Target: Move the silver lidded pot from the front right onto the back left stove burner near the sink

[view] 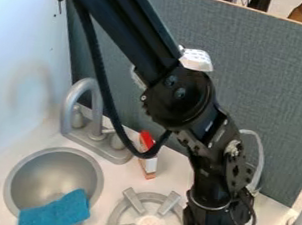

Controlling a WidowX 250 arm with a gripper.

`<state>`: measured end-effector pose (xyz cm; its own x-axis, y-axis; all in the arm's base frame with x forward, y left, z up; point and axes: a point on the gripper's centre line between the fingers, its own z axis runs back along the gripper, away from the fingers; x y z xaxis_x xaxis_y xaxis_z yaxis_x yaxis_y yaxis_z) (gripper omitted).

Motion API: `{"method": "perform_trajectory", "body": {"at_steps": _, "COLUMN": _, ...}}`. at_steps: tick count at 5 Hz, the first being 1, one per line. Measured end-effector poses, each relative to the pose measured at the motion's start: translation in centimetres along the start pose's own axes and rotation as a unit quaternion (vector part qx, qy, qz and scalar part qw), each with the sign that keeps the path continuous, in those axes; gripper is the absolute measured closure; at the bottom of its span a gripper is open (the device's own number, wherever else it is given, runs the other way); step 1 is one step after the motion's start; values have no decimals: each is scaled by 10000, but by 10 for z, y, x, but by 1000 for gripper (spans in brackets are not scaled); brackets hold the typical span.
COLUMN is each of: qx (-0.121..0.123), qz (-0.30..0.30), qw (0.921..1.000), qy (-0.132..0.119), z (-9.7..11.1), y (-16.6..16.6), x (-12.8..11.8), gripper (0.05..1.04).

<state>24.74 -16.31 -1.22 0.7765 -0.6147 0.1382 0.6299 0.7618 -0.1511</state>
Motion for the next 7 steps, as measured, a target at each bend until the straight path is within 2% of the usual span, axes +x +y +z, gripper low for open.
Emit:
{"method": "perform_trajectory", "body": {"at_steps": 2, "qx": -36, "qz": -337, "qw": 9990, "qy": 277, "z": -20, "y": -23, "x": -3, "gripper": 83}}
{"method": "perform_trajectory", "body": {"at_steps": 4, "qx": 26, "qz": -440, "qw": 9976, "qy": 541, "z": -38, "y": -24, "x": -6, "gripper": 83}}
{"method": "perform_trajectory", "body": {"at_steps": 5, "qx": 99, "qz": -414, "qw": 9974, "qy": 590, "z": -37, "y": -21, "x": -5, "gripper": 83}}
{"method": "perform_trajectory", "body": {"at_steps": 7, "qx": 115, "qz": -460, "qw": 9961, "qy": 739, "z": -53, "y": -22, "x": -3, "gripper": 83}}
